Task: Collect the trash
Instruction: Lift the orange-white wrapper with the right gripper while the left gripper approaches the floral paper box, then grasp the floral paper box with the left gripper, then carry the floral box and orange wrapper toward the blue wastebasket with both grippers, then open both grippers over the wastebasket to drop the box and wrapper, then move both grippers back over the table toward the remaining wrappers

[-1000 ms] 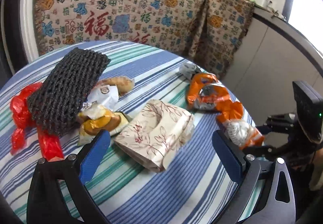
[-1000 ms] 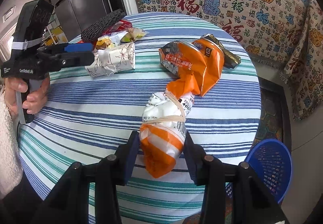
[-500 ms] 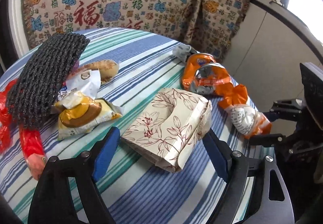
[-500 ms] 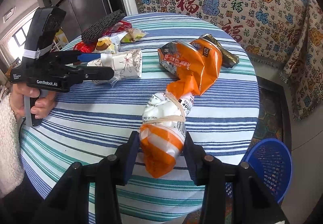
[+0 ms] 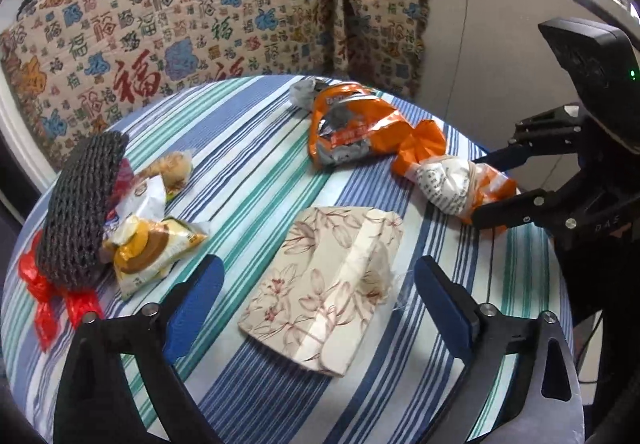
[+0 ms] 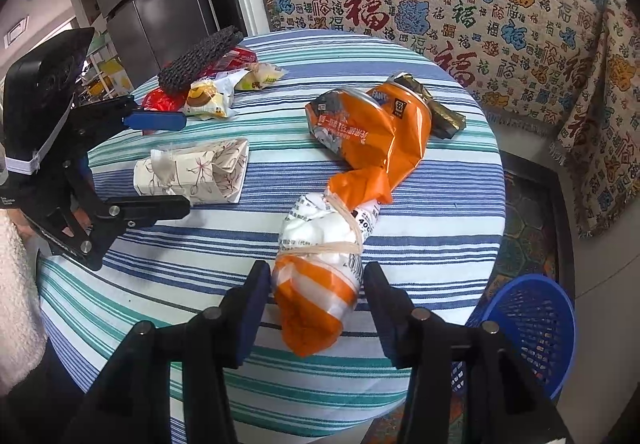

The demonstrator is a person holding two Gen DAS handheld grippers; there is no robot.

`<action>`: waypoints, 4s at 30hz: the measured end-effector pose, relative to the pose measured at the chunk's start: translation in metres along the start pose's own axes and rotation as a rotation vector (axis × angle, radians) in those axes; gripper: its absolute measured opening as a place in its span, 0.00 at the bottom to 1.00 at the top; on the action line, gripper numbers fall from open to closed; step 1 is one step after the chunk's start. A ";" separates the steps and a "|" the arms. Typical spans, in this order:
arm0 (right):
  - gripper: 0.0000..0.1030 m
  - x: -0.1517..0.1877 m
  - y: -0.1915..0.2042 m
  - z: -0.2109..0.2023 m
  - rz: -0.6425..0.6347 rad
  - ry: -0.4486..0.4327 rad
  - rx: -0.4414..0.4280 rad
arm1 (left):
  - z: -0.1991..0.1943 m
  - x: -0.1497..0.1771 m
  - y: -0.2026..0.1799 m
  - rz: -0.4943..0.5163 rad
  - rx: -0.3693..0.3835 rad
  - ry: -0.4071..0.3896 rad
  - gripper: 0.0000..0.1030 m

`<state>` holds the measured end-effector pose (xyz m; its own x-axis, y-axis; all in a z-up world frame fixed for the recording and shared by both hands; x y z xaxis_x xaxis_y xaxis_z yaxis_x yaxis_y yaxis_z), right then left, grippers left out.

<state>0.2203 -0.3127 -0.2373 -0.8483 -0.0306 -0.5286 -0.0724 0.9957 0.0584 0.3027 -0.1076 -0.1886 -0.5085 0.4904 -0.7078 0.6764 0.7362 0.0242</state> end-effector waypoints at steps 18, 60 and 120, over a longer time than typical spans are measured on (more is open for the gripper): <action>0.43 -0.013 0.002 -0.026 0.006 -0.075 0.002 | -0.026 0.007 0.008 -0.282 -0.045 0.005 0.39; 0.43 0.106 -0.304 -0.125 0.389 -0.165 0.339 | 0.180 -0.170 -0.231 -0.374 0.269 0.029 0.40; 0.72 0.004 0.058 0.020 -0.199 -0.101 0.029 | -0.043 0.084 0.090 -0.535 -0.368 0.066 0.96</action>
<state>0.2234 -0.2532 -0.2532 -0.7618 -0.2188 -0.6097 -0.2162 0.9731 -0.0791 0.2981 0.0200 -0.2156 -0.7636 0.0311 -0.6449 0.1001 0.9925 -0.0706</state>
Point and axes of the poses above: each gripper's, at about its wrist camera, not at the fingertips, and z roughly the way its jaws point, y to its left, x to its underside, the point moved 5 cm from there along z, roughly the way its jaws point, and after that the axes turned 5 degrees about -y, right-handed, at the moved point
